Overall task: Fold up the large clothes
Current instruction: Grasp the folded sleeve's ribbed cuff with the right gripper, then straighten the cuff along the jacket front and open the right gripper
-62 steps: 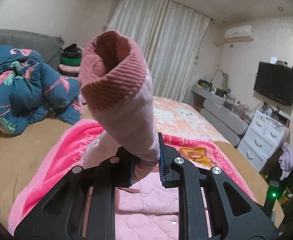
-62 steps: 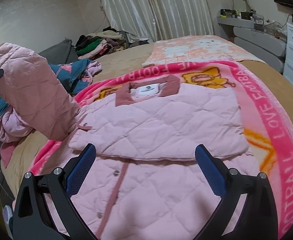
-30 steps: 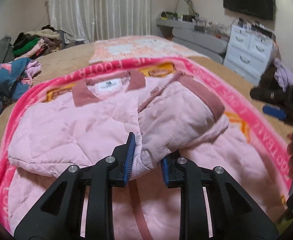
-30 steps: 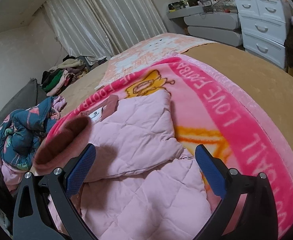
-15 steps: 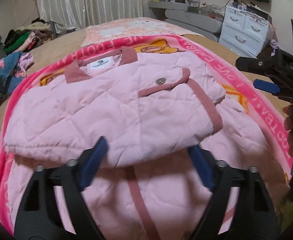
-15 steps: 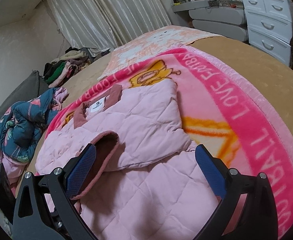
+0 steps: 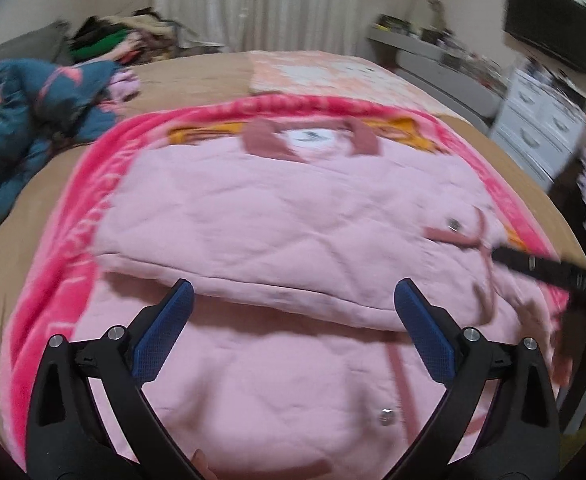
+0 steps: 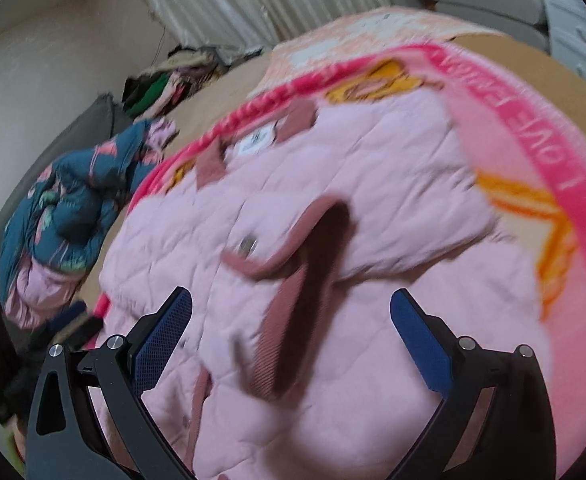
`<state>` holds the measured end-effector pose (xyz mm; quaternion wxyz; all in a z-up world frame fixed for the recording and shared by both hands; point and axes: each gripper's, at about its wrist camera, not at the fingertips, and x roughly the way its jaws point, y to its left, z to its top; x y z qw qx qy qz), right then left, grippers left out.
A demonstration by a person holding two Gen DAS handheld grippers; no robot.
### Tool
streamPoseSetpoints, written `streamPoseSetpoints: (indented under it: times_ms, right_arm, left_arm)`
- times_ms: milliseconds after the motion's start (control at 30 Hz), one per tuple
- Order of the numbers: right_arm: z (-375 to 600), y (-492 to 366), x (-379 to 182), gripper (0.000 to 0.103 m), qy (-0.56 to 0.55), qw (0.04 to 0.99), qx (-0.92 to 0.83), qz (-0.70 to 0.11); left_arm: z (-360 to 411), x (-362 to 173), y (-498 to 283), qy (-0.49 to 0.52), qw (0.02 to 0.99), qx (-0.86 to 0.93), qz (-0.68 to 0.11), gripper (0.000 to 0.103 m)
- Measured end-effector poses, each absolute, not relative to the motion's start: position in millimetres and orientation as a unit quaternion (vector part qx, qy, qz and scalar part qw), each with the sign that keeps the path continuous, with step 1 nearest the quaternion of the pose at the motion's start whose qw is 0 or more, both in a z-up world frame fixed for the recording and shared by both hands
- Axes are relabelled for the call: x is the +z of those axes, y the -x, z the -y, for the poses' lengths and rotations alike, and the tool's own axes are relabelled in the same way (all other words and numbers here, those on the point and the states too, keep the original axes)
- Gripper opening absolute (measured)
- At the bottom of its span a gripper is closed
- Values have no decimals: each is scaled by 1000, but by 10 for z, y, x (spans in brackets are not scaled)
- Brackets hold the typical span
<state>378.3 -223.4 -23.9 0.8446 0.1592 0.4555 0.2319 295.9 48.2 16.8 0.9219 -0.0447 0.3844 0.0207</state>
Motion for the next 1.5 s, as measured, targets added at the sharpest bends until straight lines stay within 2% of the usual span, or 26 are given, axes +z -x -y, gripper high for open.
streamPoseSetpoints:
  times_ms: [233, 367, 433, 467, 533, 600, 700, 1000, 1500]
  right_arm:
    - [2038, -3743, -561, 99, -190, 809, 236, -503]
    - [2046, -3739, -602, 97, -206, 813, 229, -494]
    - [2045, -3735, -581, 75, -208, 816, 236, -485]
    - [2043, -3739, -577, 59, -207, 817, 239, -482]
    - [2026, -3727, -561, 44, -202, 820, 250, -473]
    - [1993, -3721, -538, 23, -195, 823, 264, -464]
    - [1932, -3671, -407, 17, -169, 836, 280, -441]
    - [2055, -3801, 338, 15, -58, 912, 281, -295]
    - [2210, -4283, -218, 16, -71, 905, 222, -357]
  left_arm:
    - [-957, 234, -2872, 77, 921, 85, -372, 94]
    - [-1150, 240, -2863, 97, 919, 101, -368, 94]
    - [-1206, 236, -2850, 102, 918, 107, -367, 94]
    - [-1221, 235, -2850, 104, 918, 109, -366, 94]
    - [-1263, 225, -2856, 108, 918, 113, -366, 94]
    - [-1272, 204, -2858, 109, 917, 117, -365, 94]
    - [-1299, 164, -2886, 116, 915, 114, -368, 94]
    - [-1309, 138, -3066, 109, 916, 105, -371, 94]
    - [-981, -27, -3827, 63, 910, 75, -402, 94]
